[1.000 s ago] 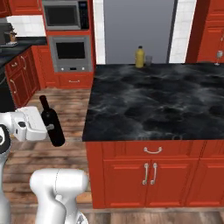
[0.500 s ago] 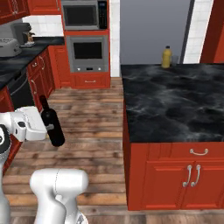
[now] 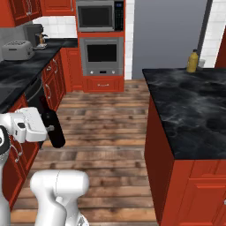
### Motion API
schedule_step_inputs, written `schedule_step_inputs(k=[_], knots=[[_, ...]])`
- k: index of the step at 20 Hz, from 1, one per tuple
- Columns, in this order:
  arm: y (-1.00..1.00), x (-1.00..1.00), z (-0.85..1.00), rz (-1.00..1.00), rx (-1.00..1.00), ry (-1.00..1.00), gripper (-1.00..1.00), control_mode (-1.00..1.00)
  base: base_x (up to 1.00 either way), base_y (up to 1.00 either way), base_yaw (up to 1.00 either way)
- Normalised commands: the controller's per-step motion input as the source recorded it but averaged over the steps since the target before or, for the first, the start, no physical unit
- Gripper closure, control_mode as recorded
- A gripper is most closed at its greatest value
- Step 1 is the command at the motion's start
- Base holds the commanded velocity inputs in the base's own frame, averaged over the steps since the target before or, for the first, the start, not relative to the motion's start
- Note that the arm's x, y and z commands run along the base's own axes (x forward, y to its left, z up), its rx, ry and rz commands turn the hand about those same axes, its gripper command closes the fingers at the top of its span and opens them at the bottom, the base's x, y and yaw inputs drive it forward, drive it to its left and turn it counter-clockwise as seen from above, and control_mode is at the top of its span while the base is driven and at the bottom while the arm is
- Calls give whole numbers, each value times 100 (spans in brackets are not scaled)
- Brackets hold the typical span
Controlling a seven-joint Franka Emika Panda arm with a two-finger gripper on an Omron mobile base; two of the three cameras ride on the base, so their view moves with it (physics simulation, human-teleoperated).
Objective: There is a wine glass and glass cup on the dining counter. Place the wine bottle next to the wine glass and the juice bottle next to the glass cup.
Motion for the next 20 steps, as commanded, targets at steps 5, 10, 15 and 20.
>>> schedule_step_inputs(k=[5, 10, 15, 20], knots=[[0, 0, 0, 0, 0, 0, 100, 100, 66, 64, 0], [0, 0, 0, 0, 0, 0, 100, 100, 84, 40, 0], [0, 0, 0, 0, 0, 0, 100, 100, 94, 19, 0], [0, 0, 0, 0, 0, 0, 100, 100, 94, 18, 0]])
